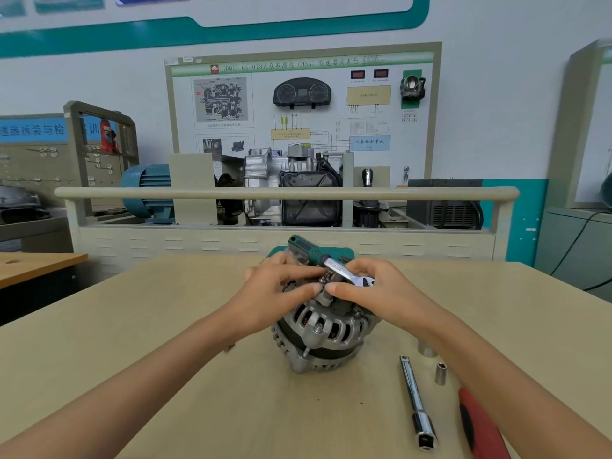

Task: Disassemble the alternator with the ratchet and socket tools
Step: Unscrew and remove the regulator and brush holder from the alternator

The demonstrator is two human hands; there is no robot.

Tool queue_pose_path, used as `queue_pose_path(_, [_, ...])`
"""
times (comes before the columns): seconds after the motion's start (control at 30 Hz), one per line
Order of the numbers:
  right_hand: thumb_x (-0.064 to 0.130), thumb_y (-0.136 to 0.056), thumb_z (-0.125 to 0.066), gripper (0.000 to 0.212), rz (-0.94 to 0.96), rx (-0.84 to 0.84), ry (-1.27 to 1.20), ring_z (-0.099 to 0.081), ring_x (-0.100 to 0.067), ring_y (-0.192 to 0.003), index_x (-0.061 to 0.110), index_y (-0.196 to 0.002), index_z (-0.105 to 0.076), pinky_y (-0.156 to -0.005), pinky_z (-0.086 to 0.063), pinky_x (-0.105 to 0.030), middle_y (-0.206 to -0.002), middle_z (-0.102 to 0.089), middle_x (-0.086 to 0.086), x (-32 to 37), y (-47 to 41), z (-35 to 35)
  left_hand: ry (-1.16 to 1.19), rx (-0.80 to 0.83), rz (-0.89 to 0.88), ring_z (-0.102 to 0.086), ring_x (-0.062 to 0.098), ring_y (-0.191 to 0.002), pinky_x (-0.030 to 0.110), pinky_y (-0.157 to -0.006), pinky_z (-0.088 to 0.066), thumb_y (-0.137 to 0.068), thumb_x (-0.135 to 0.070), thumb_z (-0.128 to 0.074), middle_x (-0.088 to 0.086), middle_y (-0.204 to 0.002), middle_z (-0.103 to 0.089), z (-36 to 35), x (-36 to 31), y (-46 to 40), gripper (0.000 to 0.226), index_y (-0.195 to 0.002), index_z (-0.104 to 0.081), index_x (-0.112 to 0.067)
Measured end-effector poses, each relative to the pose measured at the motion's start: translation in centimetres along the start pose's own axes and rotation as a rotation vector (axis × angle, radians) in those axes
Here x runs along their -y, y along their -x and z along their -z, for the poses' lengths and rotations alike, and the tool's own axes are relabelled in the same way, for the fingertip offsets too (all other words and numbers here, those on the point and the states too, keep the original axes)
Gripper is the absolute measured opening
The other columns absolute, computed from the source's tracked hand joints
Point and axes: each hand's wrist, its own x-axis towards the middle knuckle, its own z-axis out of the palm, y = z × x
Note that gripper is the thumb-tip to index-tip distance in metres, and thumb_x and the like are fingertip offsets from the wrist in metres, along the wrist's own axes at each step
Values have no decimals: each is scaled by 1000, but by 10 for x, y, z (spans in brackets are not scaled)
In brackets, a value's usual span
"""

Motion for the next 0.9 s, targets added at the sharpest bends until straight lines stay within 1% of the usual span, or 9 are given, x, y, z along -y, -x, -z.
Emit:
queue_pose_path(0.1, [32,-80,-71,20,-2,7,8,-61,-10,-80,17,-92,-66,-69,-46,-23,-94,-68,-6,0,-1,1,71,-3,18,-42,-4,-80,45,-96,-37,-87,-27,-62,-21,-76,-53,-3,-1,0,31,-96,-60,-57])
queue_pose_path(0.2, [37,-80,-69,24,-4,10,-4,-62,-10,-82,17,-92,-67,-69,-46,-21,-93,-68,-4,-1,0,1,223,21,53,-47,-9,-70,13,-76,-42,-85,-21,-65,-16,-76,-54,1,0,-3,26,-90,-69,-46])
queue_pose_path(0.27, [42,-81,-67,25,-6,-1,2,-61,-5,-80,19,-91,-67,-67,-44,-18,-92,-68,0,-1,0,0,292,22,84,-49,-13,-64,3,-62,-39,-83,-17,-67,-9,-77,-54,4,1,-4,21,-87,-73,-36])
queue_pose_path(0.47, [45,-83,-63,28,-7,-45,21,-60,-4,-81,18,-88,-67,-67,-43,-18,-93,-67,1,-1,-2,-3,286,-10,165,-46,-10,-57,3,-55,-36,-78,-18,-73,-7,-75,-49,3,0,-6,12,-78,-70,-29])
queue_pose_path(0.57, [46,-82,-63,29,-23,-50,21,-61,-7,-86,19,-93,-66,-71,-45,-21,-93,-66,2,-2,-3,-3,239,83,106,-51,-10,-69,2,-61,-37,-86,-24,-65,-16,-80,-58,8,-3,-4,20,-88,-68,-43])
queue_pose_path(0.63, [46,-82,-63,29,-30,-48,12,-61,-7,-86,20,-94,-66,-71,-46,-22,-93,-66,3,-2,-3,-2,183,102,106,-51,-3,-86,9,-82,-40,-89,-31,-59,-18,-92,-60,7,-3,-4,26,-89,-63,-57])
queue_pose_path(0.7, [45,-83,-62,27,-25,-45,7,-61,-6,-83,19,-91,-66,-70,-46,-21,-92,-66,2,-2,-2,-1,132,61,115,-48,3,-93,38,-102,-36,-89,-33,-59,-17,-95,-59,4,-3,-4,26,-88,-63,-58])
queue_pose_path(0.77, [43,-84,-63,25,-13,-47,9,-60,-4,-79,19,-88,-67,-68,-44,-19,-89,-67,2,-2,-2,-1,129,26,101,-49,3,-94,50,-103,-32,-86,-31,-63,-15,-91,-58,3,-5,-4,22,-87,-67,-53])
queue_pose_path(0.9, [41,-84,-64,25,-2,-43,-14,-59,-7,-78,17,-85,-67,-68,-43,-21,-87,-66,0,0,0,-2,140,-33,115,-50,3,-85,47,-99,-36,-75,-37,-72,-12,-79,-54,4,-3,-7,13,-74,-70,-50])
